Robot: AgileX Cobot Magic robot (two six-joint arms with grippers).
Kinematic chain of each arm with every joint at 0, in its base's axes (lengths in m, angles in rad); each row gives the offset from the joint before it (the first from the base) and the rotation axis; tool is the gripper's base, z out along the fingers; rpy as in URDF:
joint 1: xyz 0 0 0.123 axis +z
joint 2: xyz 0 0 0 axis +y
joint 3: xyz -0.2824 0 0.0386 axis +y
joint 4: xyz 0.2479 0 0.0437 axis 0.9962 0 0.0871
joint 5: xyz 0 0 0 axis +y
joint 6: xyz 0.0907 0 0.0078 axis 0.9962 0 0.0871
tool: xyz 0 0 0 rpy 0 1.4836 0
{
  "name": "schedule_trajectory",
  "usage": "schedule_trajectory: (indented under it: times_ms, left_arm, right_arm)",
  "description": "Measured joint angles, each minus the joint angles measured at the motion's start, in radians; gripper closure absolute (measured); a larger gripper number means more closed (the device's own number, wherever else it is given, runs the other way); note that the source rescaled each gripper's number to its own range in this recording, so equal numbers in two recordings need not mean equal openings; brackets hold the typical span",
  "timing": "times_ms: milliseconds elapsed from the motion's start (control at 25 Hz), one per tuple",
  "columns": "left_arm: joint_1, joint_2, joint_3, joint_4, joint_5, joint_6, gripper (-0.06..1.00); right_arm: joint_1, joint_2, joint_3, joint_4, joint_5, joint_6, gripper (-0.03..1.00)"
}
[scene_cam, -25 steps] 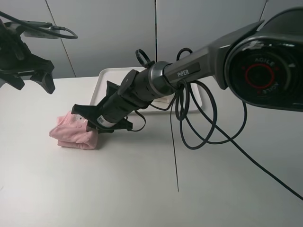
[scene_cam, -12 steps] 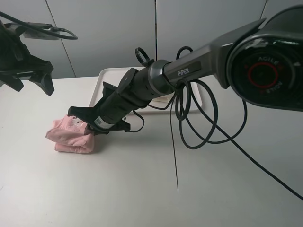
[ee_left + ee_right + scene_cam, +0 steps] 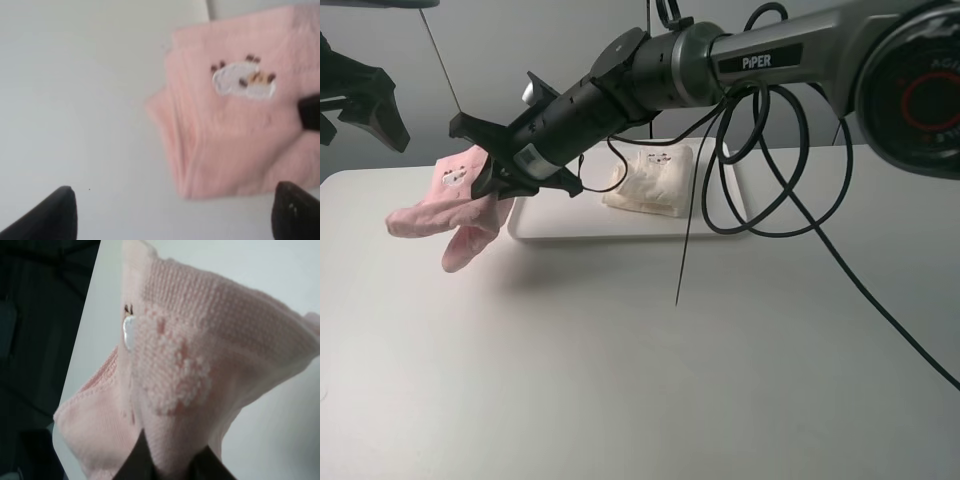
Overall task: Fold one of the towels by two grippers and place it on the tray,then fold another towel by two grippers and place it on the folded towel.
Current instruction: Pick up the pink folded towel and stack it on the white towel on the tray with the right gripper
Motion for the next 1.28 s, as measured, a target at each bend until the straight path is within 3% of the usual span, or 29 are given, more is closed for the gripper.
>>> schedule_trajectory:
  times_ms: [320,560,960,1280]
  left_arm:
    - [0.000,-0.029,0.000,0.000,0.002,0.002,-0.05]
    - [0.000,-0.030,0.000,0.000,0.008,0.011,-0.05]
    - [0.000,-0.030,0.000,-0.002,0.032,0.018,-0.05]
    - [0.000,-0.030,0.000,-0.002,0.042,0.022,-0.05]
  right_arm:
    - [-0.230,0.000,-0.029,0.004,0.085,-0.001,0.90]
    - [-0.337,0.000,-0.029,0.004,0.104,-0.004,0.90]
    - [-0.385,0.006,-0.032,-0.084,0.104,-0.021,0.90]
    - [-0.390,0.067,-0.032,-0.253,0.038,0.018,0.90]
